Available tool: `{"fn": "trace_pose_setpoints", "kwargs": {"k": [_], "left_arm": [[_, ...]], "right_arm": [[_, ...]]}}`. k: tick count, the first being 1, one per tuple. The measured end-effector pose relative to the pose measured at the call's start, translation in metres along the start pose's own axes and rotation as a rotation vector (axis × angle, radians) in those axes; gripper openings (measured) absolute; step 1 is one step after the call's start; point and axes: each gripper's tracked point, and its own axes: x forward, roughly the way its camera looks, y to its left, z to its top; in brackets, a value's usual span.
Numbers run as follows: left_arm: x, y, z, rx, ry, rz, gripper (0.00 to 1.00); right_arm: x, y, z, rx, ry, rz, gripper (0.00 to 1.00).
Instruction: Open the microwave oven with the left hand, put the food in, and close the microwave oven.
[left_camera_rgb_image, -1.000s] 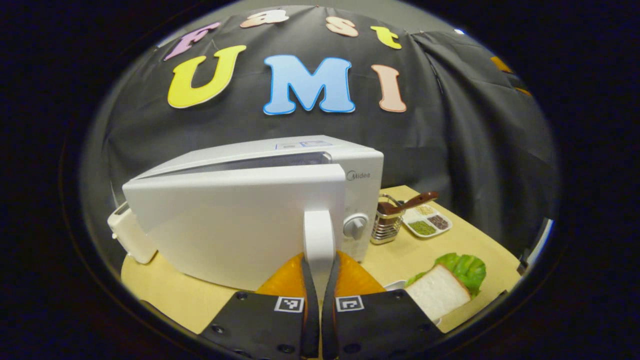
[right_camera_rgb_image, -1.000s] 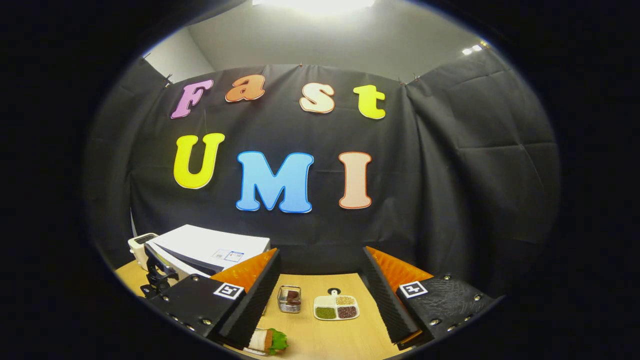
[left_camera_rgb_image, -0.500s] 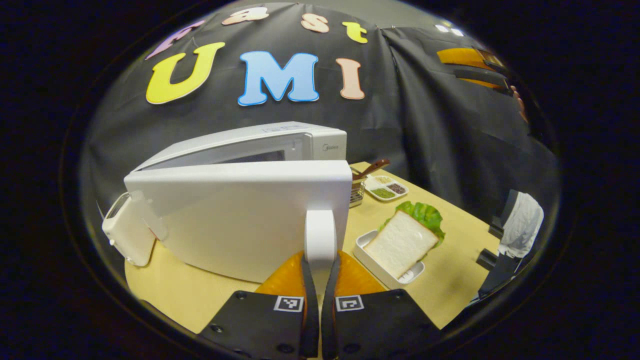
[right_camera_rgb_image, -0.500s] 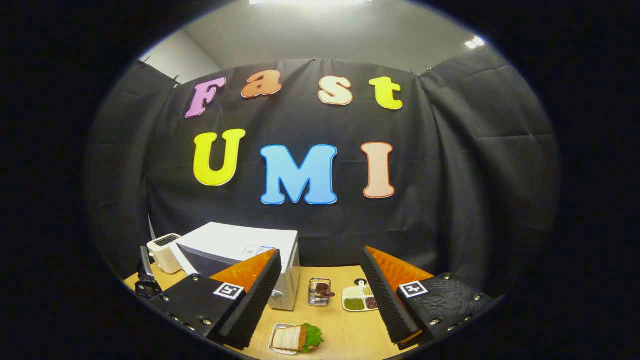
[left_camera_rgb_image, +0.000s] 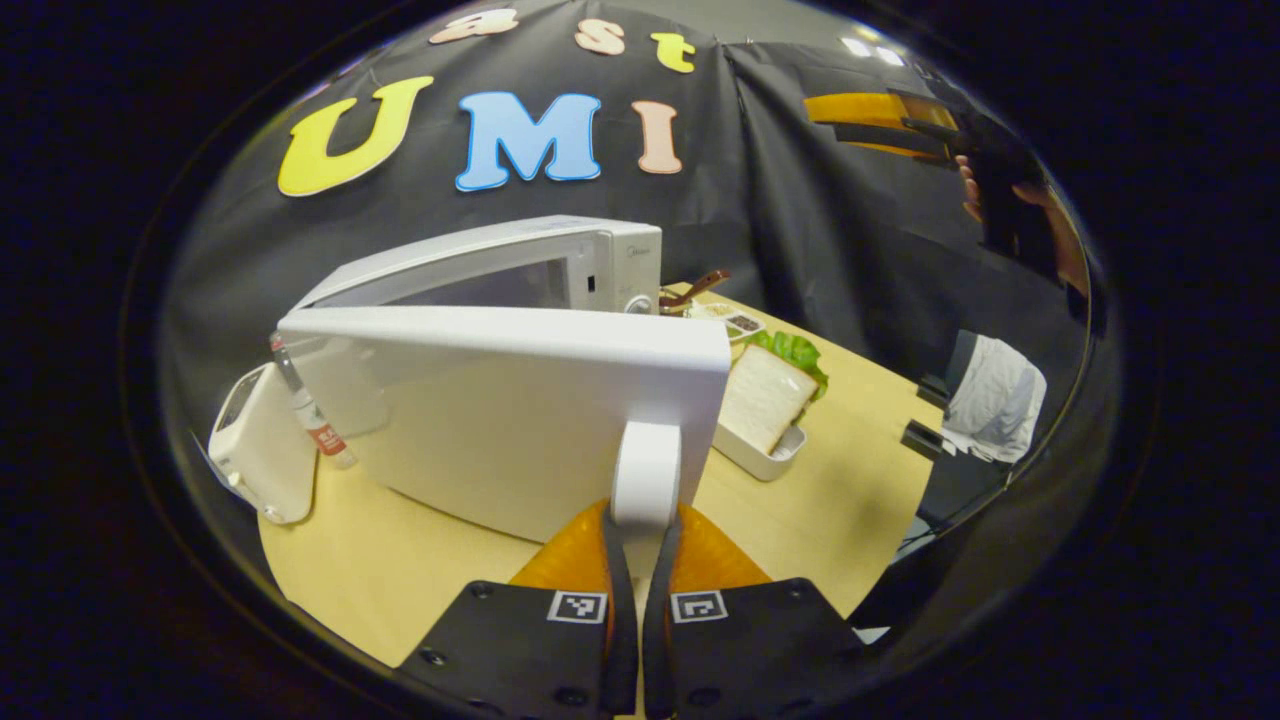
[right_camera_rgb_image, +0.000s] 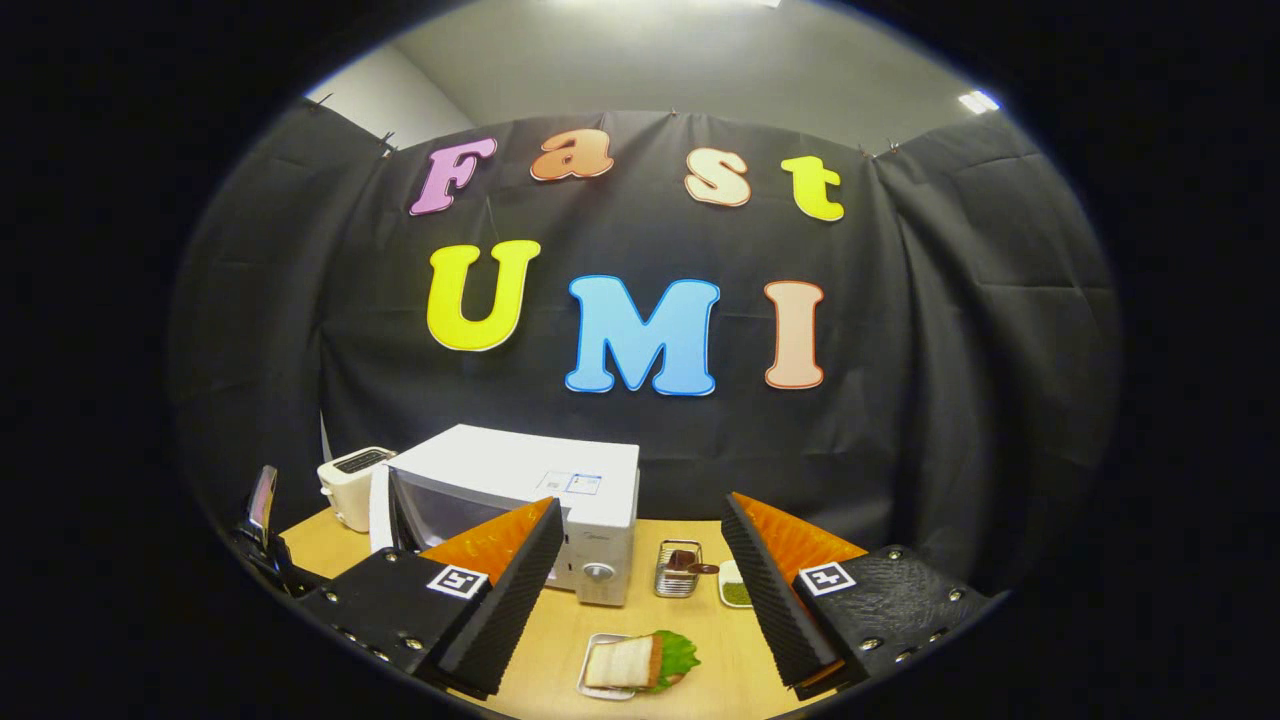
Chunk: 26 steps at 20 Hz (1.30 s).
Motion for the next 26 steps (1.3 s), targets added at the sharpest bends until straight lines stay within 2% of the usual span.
{"fn": "trace_pose_setpoints", "kwargs": {"k": [7,10,13,18,22,26], "left_arm": [[-0.07,0.043,-0.051,-0.033,0.042,0.041,0.09],[-0.093,0.066,-0.066,-0.048,0.051,0.069,0.09],[-0.113,0.088,-0.079,-0.062,0.053,0.103,0.09],[-0.141,0.128,-0.099,-0.07,0.069,0.132,0.1],[-0.156,0.155,-0.109,-0.071,0.079,0.164,0.1],[-0.165,0.176,-0.114,-0.1,0.045,0.238,0.09]], "right_arm": [[-0.009,0.051,-0.019,0.006,0.032,0.053,0.97],[-0.009,0.065,-0.035,0.086,0.038,0.116,0.96],[-0.004,0.043,-0.067,0.167,0.116,0.066,0.97],[0.009,-0.021,-0.133,0.299,0.271,-0.098,0.98],[0.019,-0.049,-0.208,0.332,0.447,-0.108,0.99],[0.025,-0.049,-0.255,0.349,0.546,-0.084,0.99]]}}
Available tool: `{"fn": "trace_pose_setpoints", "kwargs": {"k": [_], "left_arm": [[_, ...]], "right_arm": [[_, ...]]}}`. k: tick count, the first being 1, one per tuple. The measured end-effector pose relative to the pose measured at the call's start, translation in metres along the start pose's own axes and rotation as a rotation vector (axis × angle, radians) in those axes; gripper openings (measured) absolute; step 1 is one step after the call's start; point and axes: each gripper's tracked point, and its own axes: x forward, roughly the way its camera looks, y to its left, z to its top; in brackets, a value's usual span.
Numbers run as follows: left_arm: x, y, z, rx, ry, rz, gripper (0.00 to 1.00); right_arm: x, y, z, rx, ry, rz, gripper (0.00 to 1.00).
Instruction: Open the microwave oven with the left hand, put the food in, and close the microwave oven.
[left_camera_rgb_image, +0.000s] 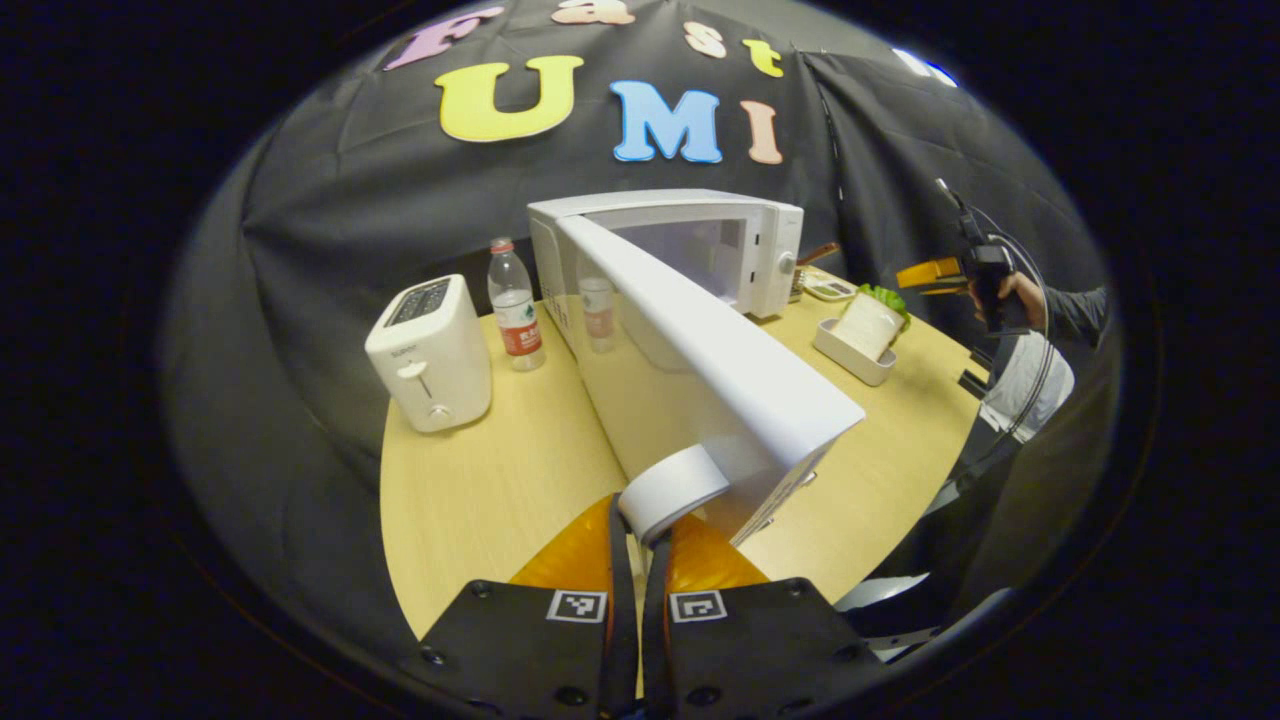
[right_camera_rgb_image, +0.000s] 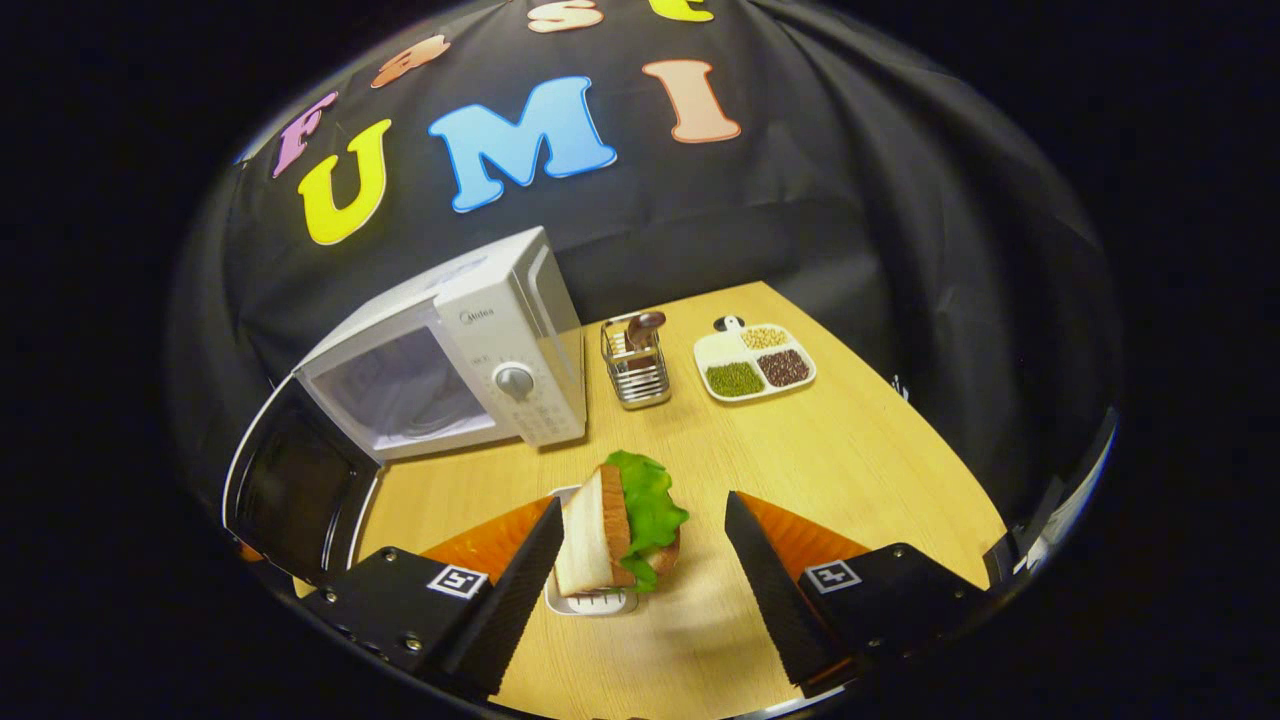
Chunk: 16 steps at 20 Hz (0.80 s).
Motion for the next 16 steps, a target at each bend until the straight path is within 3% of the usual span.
{"fn": "trace_pose_setpoints", "kwargs": {"k": [4,6,7,10,16], "left_arm": [[-0.002,0.008,-0.004,-0.083,-0.026,0.034,0.16],[-0.004,0.017,-0.006,-0.128,-0.054,0.082,0.29],[-0.003,0.02,-0.008,-0.16,-0.06,0.102,0.53],[-0.006,0.017,-0.012,-0.182,-0.074,0.14,1.0],[-0.012,0.006,-0.009,-0.188,-0.066,0.196,1.0]], "right_arm": [[0.009,-0.004,-0.013,0.04,0.039,0.017,0.99],[0.01,-0.002,-0.012,0.048,0.043,0.022,0.99],[0.012,-0.001,-0.012,0.048,0.045,0.035,0.99],[0.019,0.0,-0.019,0.005,0.08,0.056,0.99],[0.032,-0.009,-0.024,-0.037,0.138,0.106,0.99]]}}
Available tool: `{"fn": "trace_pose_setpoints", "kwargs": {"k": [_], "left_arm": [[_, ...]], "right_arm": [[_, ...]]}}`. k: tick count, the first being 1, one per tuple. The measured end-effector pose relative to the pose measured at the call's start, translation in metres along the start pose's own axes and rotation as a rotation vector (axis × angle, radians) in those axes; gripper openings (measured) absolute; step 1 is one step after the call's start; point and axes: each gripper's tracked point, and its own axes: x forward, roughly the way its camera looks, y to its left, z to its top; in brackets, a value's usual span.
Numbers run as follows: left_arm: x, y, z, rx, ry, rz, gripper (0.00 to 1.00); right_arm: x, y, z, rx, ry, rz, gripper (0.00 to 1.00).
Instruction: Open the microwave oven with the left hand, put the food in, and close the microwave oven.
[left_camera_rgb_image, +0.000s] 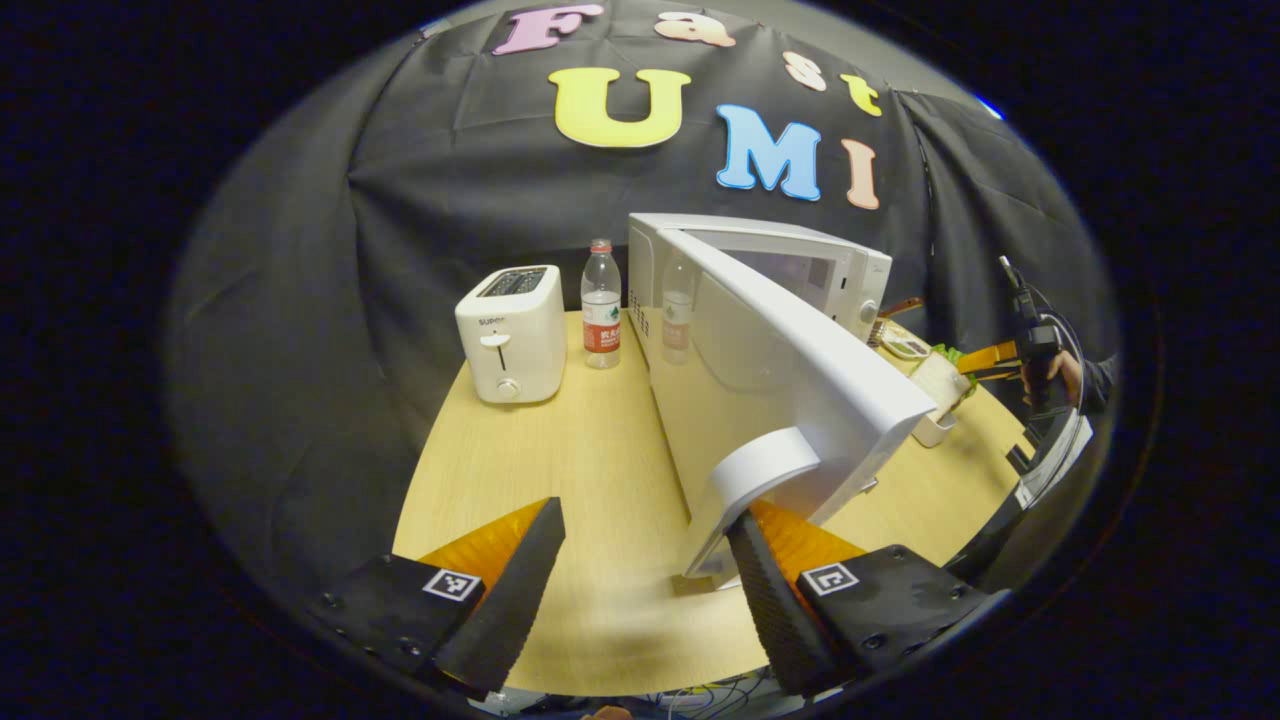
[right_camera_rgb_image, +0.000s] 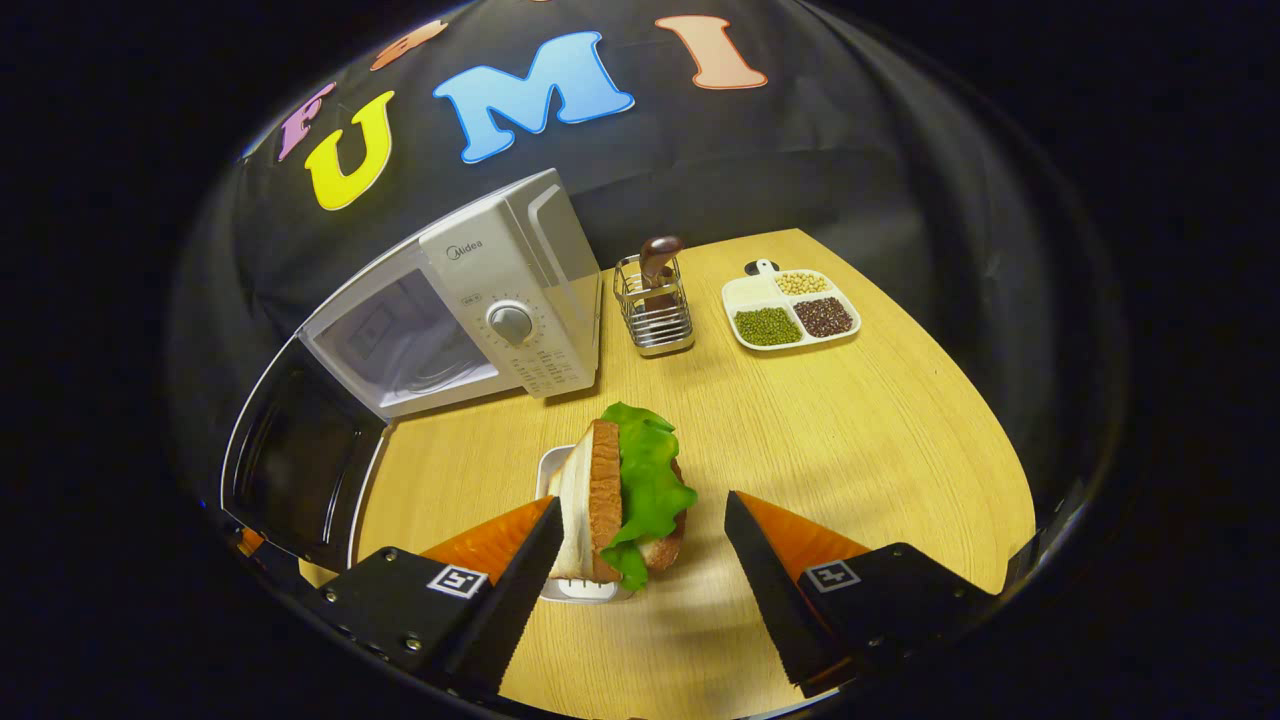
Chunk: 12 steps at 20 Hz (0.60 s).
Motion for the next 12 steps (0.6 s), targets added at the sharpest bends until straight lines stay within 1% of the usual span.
{"fn": "trace_pose_setpoints", "kwargs": {"k": [2,3,4,6,9,12], "left_arm": [[-0.016,0.013,-0.005,0.002,0.017,0.035,1.0],[-0.027,0.026,-0.004,0.001,0.016,0.08,0.99],[-0.039,0.032,0.002,-0.011,-0.005,0.114,0.99],[-0.063,0.031,0.023,-0.052,-0.066,0.169,1.0],[-0.098,0.012,0.078,-0.043,-0.21,0.262,1.0],[-0.118,-0.036,0.138,-0.045,-0.349,0.27,0.99]], "right_arm": [[0.003,-0.001,0.0,-0.01,0.019,0.023,0.99],[0.004,-0.003,0.002,-0.023,0.024,0.032,0.99],[0.008,-0.005,0.003,-0.036,0.026,0.037,0.99],[0.012,-0.006,0.002,-0.042,0.044,0.051,0.99],[0.017,-0.004,-0.006,-0.021,0.09,0.076,0.99],[0.019,-0.001,-0.014,0.027,0.123,0.099,0.99]]}}
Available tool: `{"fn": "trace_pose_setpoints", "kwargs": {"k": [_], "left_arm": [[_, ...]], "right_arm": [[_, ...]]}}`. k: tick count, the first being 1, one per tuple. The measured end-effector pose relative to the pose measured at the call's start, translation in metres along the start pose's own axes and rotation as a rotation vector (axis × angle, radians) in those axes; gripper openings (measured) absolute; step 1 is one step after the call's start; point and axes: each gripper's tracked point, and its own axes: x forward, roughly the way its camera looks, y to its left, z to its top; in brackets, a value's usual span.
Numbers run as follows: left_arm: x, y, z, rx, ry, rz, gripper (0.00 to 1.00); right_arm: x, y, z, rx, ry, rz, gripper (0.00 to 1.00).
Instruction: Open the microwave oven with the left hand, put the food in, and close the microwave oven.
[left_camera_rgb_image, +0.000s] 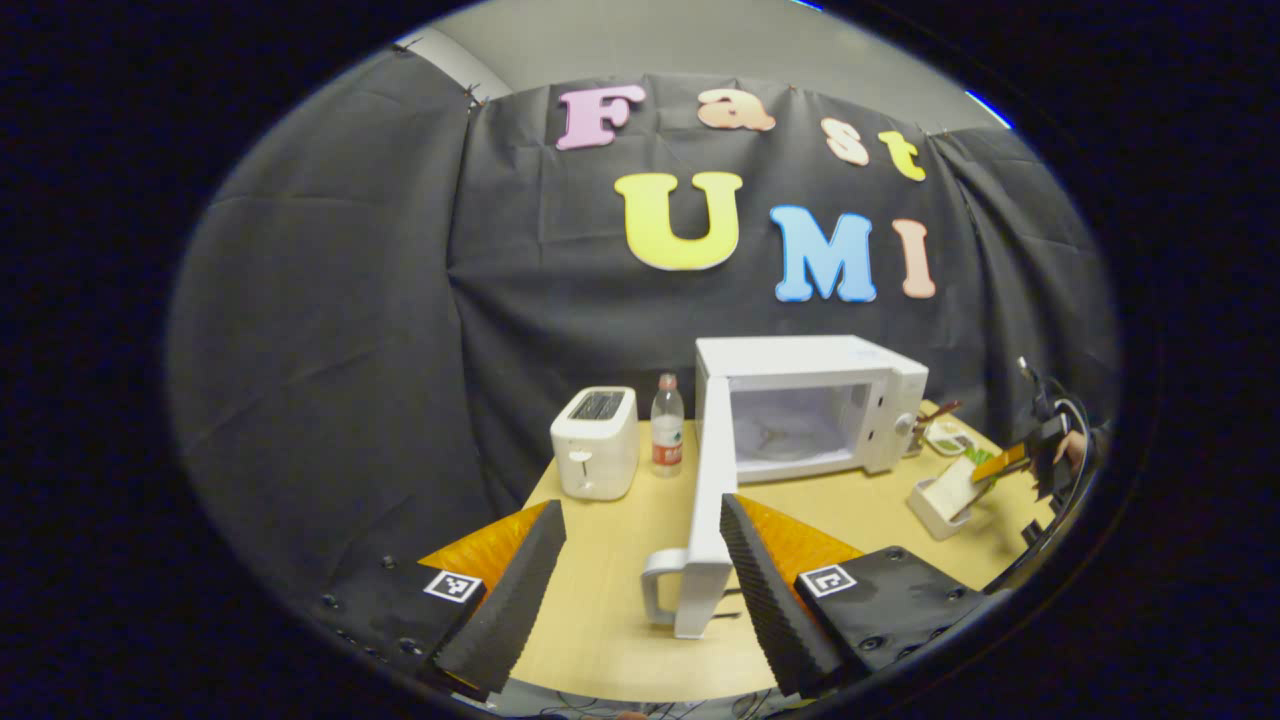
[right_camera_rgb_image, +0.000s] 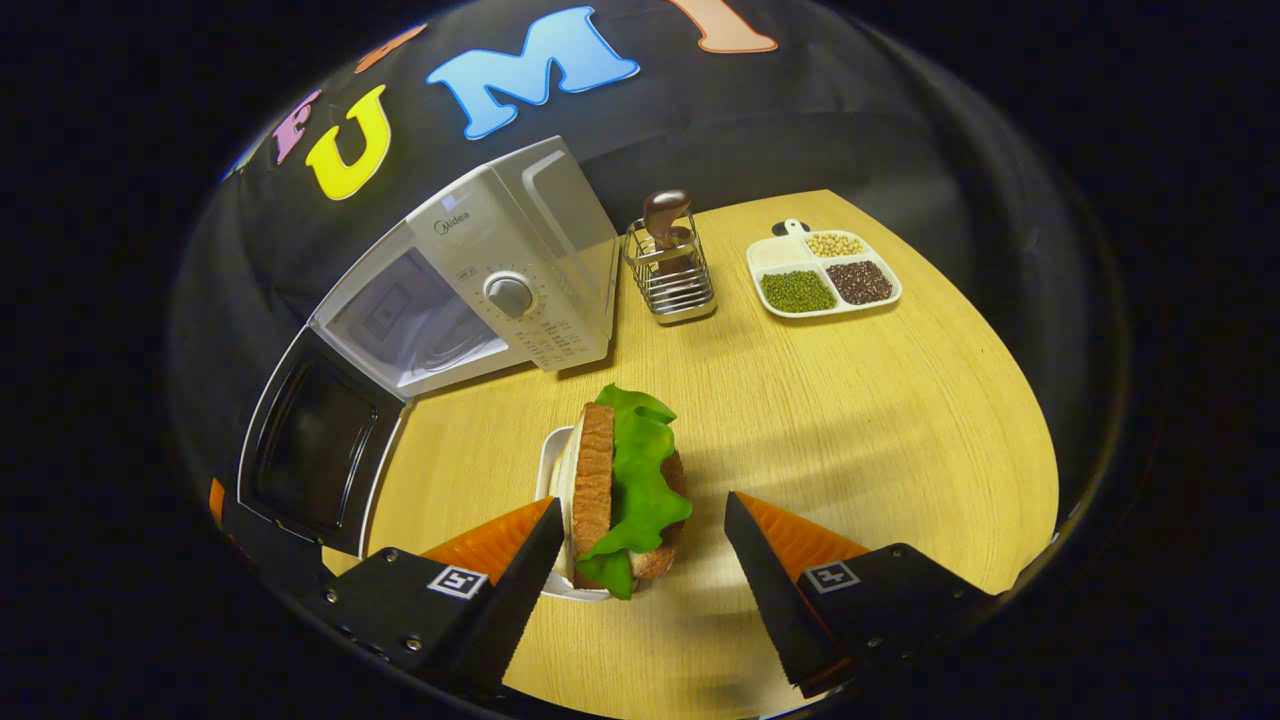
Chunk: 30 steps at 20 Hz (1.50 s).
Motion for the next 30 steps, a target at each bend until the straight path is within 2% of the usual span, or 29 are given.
{"fn": "trace_pose_setpoints", "kwargs": {"k": [1,4,6,7,8,9,10,13,14,15,16,17,22,26,30], "left_arm": [[-0.002,-0.015,0.02,0.004,-0.044,-0.001,0.99],[-0.009,-0.067,0.077,0.004,-0.16,-0.022,0.99],[-0.011,-0.093,0.106,0.008,-0.225,-0.031,0.99],[-0.01,-0.101,0.12,0.012,-0.256,-0.028,0.99],[-0.008,-0.108,0.13,0.009,-0.28,-0.034,0.99],[-0.007,-0.117,0.132,0.007,-0.283,-0.049,0.96],[-0.005,-0.121,0.133,0.007,-0.278,-0.055,0.93],[0.0,-0.122,0.132,0.003,-0.269,-0.053,0.99],[-0.001,-0.122,0.135,-0.004,-0.275,-0.054,0.94],[-0.002,-0.122,0.138,-0.012,-0.283,-0.056,0.94],[-0.003,-0.121,0.142,-0.021,-0.289,-0.061,0.94],[-0.002,-0.121,0.144,-0.033,-0.295,-0.066,0.99],[-0.001,-0.102,0.151,-0.067,-0.315,-0.07,0.98],[-0.01,-0.081,0.15,-0.056,-0.324,-0.071,0.99],[-0.023,-0.056,0.164,-0.062,-0.345,-0.062,0.99]], "right_arm": [[0.001,0.002,-0.003,0.008,0.013,0.014,0.99],[0.002,0.007,-0.009,0.041,0.048,0.025,0.83],[0.003,0.015,-0.016,0.061,0.089,0.054,0.82],[0.001,0.019,-0.015,0.069,0.087,0.073,0.63],[-0.002,0.022,-0.009,0.086,0.068,0.084,0.56],[-0.005,0.024,-0.005,0.091,0.049,0.088,0.37],[-0.006,0.029,-0.004,0.088,0.042,0.103,0.25],[-0.02,0.045,0.001,0.049,0.006,0.139,0.25],[-0.028,0.051,0.008,0.052,-0.022,0.148,0.25],[-0.037,0.061,0.014,0.063,-0.047,0.168,0.25],[-0.046,0.074,0.02,0.08,-0.069,0.198,0.25],[-0.053,0.087,0.028,0.09,-0.093,0.23,0.25],[-0.074,0.155,0.057,0.124,-0.203,0.343,0.25],[-0.065,0.206,0.065,0.174,-0.258,0.402,0.25],[-0.032,0.243,0.08,0.358,-0.279,0.438,0.25]]}}
